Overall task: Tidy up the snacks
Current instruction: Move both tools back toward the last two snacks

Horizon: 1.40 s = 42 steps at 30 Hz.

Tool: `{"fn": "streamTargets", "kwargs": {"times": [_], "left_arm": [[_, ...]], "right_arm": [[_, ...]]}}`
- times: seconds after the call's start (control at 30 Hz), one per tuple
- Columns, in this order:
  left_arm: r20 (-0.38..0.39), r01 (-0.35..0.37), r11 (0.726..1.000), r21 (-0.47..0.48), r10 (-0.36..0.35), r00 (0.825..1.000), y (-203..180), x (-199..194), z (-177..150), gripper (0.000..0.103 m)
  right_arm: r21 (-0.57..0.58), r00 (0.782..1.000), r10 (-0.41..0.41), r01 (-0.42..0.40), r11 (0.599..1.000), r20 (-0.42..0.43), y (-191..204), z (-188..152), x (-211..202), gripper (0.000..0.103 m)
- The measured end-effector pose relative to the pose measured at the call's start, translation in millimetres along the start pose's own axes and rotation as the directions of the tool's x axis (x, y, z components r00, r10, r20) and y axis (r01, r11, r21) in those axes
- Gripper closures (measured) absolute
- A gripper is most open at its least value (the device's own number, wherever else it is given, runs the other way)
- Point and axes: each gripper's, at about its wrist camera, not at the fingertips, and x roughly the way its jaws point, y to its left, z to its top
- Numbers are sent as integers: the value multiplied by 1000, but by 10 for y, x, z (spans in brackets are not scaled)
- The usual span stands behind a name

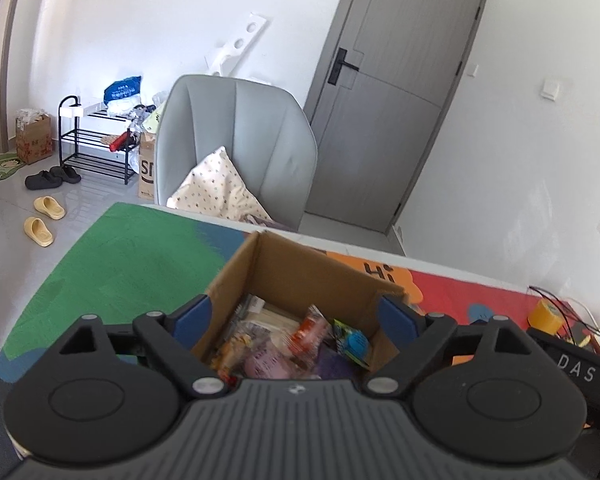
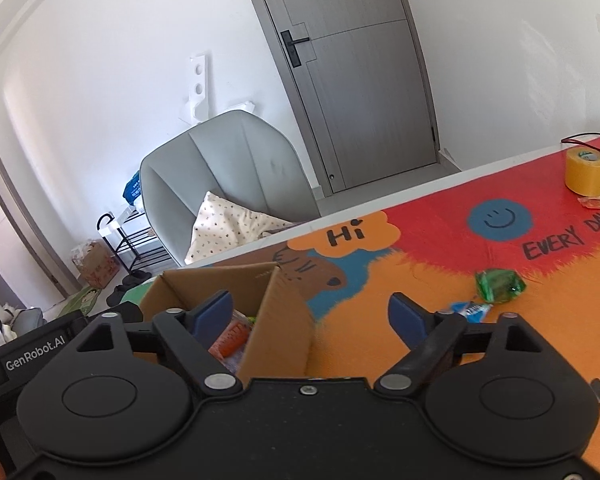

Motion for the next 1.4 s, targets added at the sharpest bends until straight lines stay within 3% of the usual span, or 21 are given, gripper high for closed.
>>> {"fn": "streamTargets", "kwargs": {"times": [0.27, 0.8, 1.4], "left_arm": [[-84, 30, 998, 47, -26, 996, -269, -5, -138, 12], [-92, 113, 985, 132, -101, 991, -887, -26, -342, 12], [-107, 143, 978, 149, -128, 986, -1548, 515, -584, 14]], "right_arm": [[41, 1000, -17, 18, 999, -19, -338, -40, -177, 7], [151, 999, -41, 40, 988, 2, -978, -8, -441, 6], [274, 998, -55, 54, 960, -2, -1679, 95, -170, 13]]}}
